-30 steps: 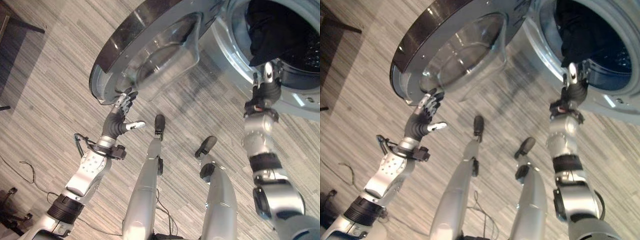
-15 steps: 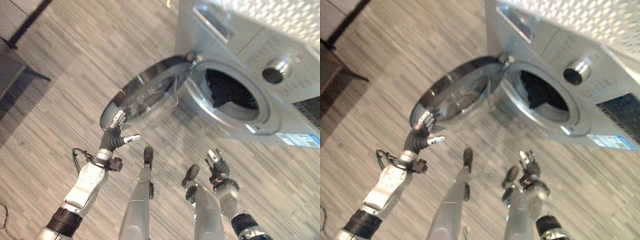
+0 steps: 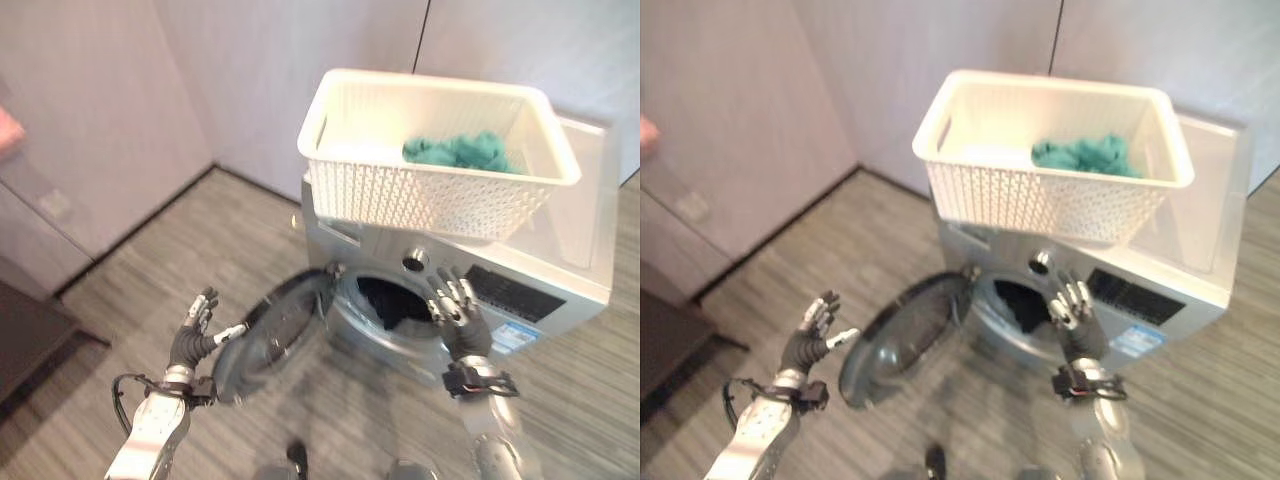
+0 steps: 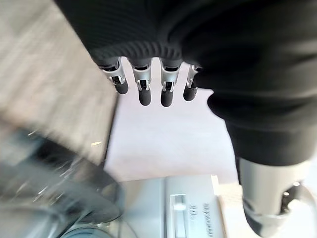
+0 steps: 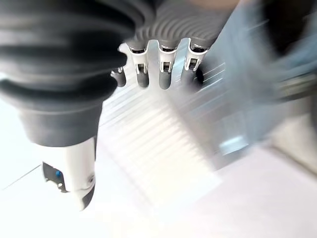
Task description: Grab the laundry basket,head to the washer,open it,put in the laundry and shut it.
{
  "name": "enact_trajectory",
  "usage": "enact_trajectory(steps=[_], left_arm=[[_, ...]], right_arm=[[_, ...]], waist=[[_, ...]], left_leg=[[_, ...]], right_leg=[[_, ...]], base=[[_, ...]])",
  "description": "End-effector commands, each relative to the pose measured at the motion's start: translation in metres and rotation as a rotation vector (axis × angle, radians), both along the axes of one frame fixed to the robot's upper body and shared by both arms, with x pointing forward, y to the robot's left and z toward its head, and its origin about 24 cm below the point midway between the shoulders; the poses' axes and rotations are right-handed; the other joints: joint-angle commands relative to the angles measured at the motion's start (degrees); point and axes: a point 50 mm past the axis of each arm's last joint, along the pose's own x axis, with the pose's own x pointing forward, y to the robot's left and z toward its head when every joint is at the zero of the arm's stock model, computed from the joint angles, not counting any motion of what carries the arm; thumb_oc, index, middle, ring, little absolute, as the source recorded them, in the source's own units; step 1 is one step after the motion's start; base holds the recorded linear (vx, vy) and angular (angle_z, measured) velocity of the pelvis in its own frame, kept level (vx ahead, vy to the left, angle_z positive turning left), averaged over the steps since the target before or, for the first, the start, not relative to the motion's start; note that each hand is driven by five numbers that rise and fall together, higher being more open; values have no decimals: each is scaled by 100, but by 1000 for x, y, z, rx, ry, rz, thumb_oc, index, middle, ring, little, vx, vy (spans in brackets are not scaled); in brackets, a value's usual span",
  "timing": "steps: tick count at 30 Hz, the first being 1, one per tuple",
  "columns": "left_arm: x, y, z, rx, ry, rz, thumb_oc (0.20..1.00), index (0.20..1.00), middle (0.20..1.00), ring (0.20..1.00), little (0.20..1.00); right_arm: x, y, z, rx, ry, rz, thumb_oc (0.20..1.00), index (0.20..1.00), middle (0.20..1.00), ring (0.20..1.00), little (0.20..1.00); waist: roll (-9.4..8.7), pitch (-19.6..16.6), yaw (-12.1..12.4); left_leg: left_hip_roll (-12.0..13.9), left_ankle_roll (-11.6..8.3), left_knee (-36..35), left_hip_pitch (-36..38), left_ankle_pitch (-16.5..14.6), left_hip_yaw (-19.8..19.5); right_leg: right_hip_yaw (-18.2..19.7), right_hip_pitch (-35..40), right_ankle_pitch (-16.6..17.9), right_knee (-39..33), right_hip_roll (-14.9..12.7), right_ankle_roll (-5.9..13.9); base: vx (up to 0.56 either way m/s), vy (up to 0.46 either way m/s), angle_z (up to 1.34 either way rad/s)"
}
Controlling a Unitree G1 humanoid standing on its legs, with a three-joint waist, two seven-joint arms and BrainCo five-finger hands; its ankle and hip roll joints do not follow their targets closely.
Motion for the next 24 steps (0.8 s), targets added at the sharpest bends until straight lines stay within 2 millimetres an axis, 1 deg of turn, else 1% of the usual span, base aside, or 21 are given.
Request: enact_trajectory(steps=[1, 2, 3, 4, 6, 7, 8, 9, 10, 11, 12, 13, 14, 15, 16, 17, 18, 19, 20, 21, 24], left_arm=[[1, 7, 21, 88, -103, -11, 1000, 1000, 1000, 1000, 1000], [-1, 11, 18, 120, -94, -1, 1000, 1000, 1000, 1000, 1000], [-3, 13, 16, 131, -87, 6, 1000, 1000, 1000, 1000, 1000], [-3, 13, 14, 141, -83, 15, 1000, 1000, 1000, 1000, 1000], [-1, 11, 11, 153, -76, 13, 1000, 1000, 1000, 1000, 1000], [-1, 11, 11, 153, -77, 13, 1000, 1000, 1000, 1000, 1000], [2, 8, 10, 168, -83, 2, 1000, 1000, 1000, 1000, 1000], [3, 7, 10, 178, -82, -5, 1000, 1000, 1000, 1000, 1000], [5, 6, 8, 187, -79, -10, 1000, 1000, 1000, 1000, 1000], [7, 2, 7, 190, -75, -24, 1000, 1000, 1000, 1000, 1000], [10, -1, 5, 192, -71, -34, 1000, 1000, 1000, 1000, 1000], [11, -6, 3, 195, -66, -50, 1000, 1000, 1000, 1000, 1000], [11, -10, 0, 197, -63, -61, 1000, 1000, 1000, 1000, 1000], [11, -11, -3, 200, -50, -65, 1000, 1000, 1000, 1000, 1000], [11, -12, -3, 199, -50, -67, 1000, 1000, 1000, 1000, 1000], [10, -12, -7, 196, -29, -75, 1000, 1000, 1000, 1000, 1000], [10, -13, -7, 194, -29, -77, 1000, 1000, 1000, 1000, 1000], [9, -13, -8, 178, -21, -87, 1000, 1000, 1000, 1000, 1000], [8, -14, -9, 175, -14, -101, 1000, 1000, 1000, 1000, 1000], [9, -15, -9, 172, -14, -104, 1000, 1000, 1000, 1000, 1000], [7, -19, -11, 154, 10, -146, 1000, 1000, 1000, 1000, 1000]], right_arm=[[1, -7, 61, -84, -325, -48, 1000, 1000, 1000, 1000, 1000], [-6, -10, 84, -113, -453, -62, 1000, 1000, 1000, 1000, 1000], [-9, -10, 95, -116, -518, -69, 1000, 1000, 1000, 1000, 1000], [-12, -6, 104, -107, -576, -59, 1000, 1000, 1000, 1000, 1000], [-15, -1, 117, -100, -651, -50, 1000, 1000, 1000, 1000, 1000], [-15, 0, 117, -100, -651, -51, 1000, 1000, 1000, 1000, 1000], [-20, 5, 133, -122, -738, -30, 1000, 1000, 1000, 1000, 1000], [-22, 6, 141, -150, -786, -38, 1000, 1000, 1000, 1000, 1000], [-27, 5, 151, -180, -846, -59, 1000, 1000, 1000, 1000, 1000], [-29, 4, 156, -186, -877, -88, 1000, 1000, 1000, 1000, 1000], [-32, 1, 161, -194, -906, -119, 1000, 1000, 1000, 1000, 1000], [-35, -3, 166, -221, -932, -172, 1000, 1000, 1000, 1000, 1000], [-38, -8, 169, -257, -937, -234, 1000, 1000, 1000, 1000, 1000], [-40, -15, 171, -290, -935, -297, 1000, 1000, 1000, 1000, 1000], [-40, -15, 171, -291, -935, -300, 1000, 1000, 1000, 1000, 1000], [-39, -33, 173, -430, -879, -437, 1000, 1000, 1000, 1000, 1000], [-39, -34, 173, -433, -879, -440, 1000, 1000, 1000, 1000, 1000], [-41, -56, 182, -658, -823, -569, 1000, 1000, 1000, 1000, 1000], [-40, -66, 190, -747, -802, -615, 1000, 1000, 1000, 1000, 1000], [-40, -67, 191, -750, -803, -616, 1000, 1000, 1000, 1000, 1000], [-35, -92, 213, -970, -722, -633, 1000, 1000, 1000, 1000, 1000]], waist=[[16, 203, 77], [1, 133, 80], [-9, 110, 86], [-5, 82, 86], [-45, 50, 69], [-38, 61, 74], [-95, 38, 66], [-130, 26, 59], [-189, -2, 67], [-247, -40, 53], [-301, -85, 54], [-393, -166, 52], [-495, -211, 42], [-561, -265, 34], [-557, -263, 33], [-668, -349, 14], [-653, -351, 11], [-754, -407, -23], [-812, -470, -23], [-787, -475, -27], [-937, -567, -21]], left_leg=[[-290, 179, -1419, 1137, 280, -39], [-267, 142, -1495, 1167, 293, -98], [-259, 125, -1543, 1218, 271, -134], [-243, 102, -1592, 1254, 264, -187], [-251, 70, -1633, 1298, 239, -256], [-246, 74, -1634, 1309, 238, -250], [-268, 50, -1662, 1395, 169, -312], [-264, 36, -1664, 1430, 131, -330], [-257, 13, -1668, 1468, 80, -341], [-258, -13, -1679, 1509, 50, -360], [-266, -29, -1706, 1573, 18, -410], [-275, -61, -1733, 1637, -19, -493], [-304, -95, -1737, 1673, 6, -542], [-295, -128, -1747, 1699, 8, -555], [-295, -128, -1747, 1699, 10, -566], [-224, -210, -1751, 1712, -4, -591], [-217, -214, -1751, 1708, -4, -606], [-107, -300, -1751, 1696, -4, -645], [-51, -350, -1751, 1675, 6, -672], [-43, -355, -1751, 1667, 5, -689], [110, -486, -1751, 1620, 26, -751]], right_leg=[[179, 138, 258, -392, 447, 174], [333, 184, 97, -1060, 495, 152], [416, 135, 112, -1379, 484, 200], [554, 94, 170, -1820, 478, 244], [802, 80, 458, -2477, 406, 319], [800, 119, 498, -2545, 412, 324], [965, 95, 820, -3000, 268, 423], [999, 70, 934, -3134, 215, 457], [994, 137, 981, -3321, 172, 488], [999, 201, 1085, -3388, 152, 546], [1017, 343, 1069, -3545, 148, 562], [1103, 457, 1066, -3586, 173, 594], [1151, 492, 1195, -3585, 164, 637], [1115, 541, 1265, -3594, 160, 675], [1102, 553, 1271, -3609, 157, 675], [977, 621, 1303, -3604, 203, 688], [958, 629, 1303, -3610, 206, 685], [788, 726, 1227, -3657, 251, 665], [701, 764, 1189, -3698, 269, 645], [679, 770, 1188, -3706, 272, 641], [491, 898, 1012, -3847, 336, 543]], base=[[95, -34, -1], [135, -59, -5], [130, -93, -4], [89, -86, 1], [66, -66, 16], [96, -86, 30], [93, -101, 31], [137, -166, 27], [113, -148, 25], [143, -145, 36], [171, -146, 45], [157, -156, 50], [155, -170, 59], [82, -109, 53], [144, -182, 37], [93, -132, 12], [151, -268, 5], [90, -204, 16], [91, -205, 22], [61, -130, 29], [60, -150, 20]])
